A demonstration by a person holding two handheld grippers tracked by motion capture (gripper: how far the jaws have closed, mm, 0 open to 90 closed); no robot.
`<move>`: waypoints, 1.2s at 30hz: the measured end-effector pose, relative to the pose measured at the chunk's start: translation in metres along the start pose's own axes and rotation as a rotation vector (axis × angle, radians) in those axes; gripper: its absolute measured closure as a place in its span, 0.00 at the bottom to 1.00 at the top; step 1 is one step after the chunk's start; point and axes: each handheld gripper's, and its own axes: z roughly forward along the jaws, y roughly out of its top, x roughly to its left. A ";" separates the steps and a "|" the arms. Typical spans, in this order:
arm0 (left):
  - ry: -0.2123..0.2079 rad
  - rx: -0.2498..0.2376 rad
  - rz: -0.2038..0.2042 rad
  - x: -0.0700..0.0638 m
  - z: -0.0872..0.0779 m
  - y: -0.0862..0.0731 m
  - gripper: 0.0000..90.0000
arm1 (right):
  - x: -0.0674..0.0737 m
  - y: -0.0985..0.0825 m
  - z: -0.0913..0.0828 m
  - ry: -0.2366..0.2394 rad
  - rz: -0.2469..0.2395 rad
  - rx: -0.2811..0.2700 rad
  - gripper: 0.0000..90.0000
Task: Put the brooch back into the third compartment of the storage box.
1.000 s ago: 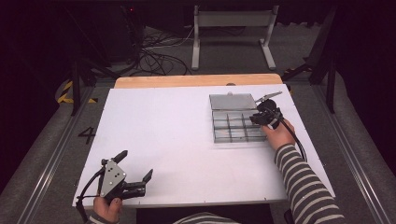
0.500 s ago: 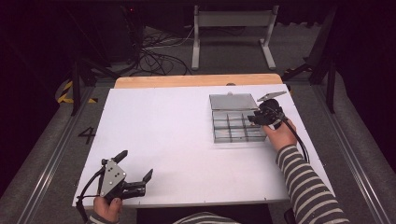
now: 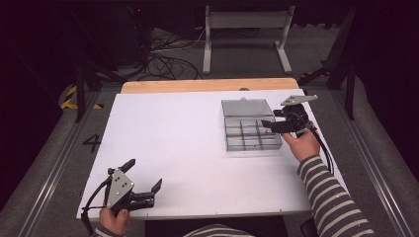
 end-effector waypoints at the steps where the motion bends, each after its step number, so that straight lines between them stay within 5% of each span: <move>1: 0.000 0.000 0.000 0.000 0.000 0.000 0.02 | 0.000 0.000 0.000 0.001 -0.005 0.001 0.34; 13: 0.001 -0.001 -0.005 0.000 0.000 0.000 0.02 | 0.007 0.002 -0.011 0.029 -0.036 -0.022 0.23; 21: 0.003 0.001 0.001 0.001 0.000 0.000 0.02 | 0.017 0.003 -0.028 0.058 -0.066 -0.069 0.06; 36: 0.003 0.000 -0.002 0.000 0.000 0.000 0.02 | 0.044 -0.015 -0.058 0.163 -0.115 -0.153 0.03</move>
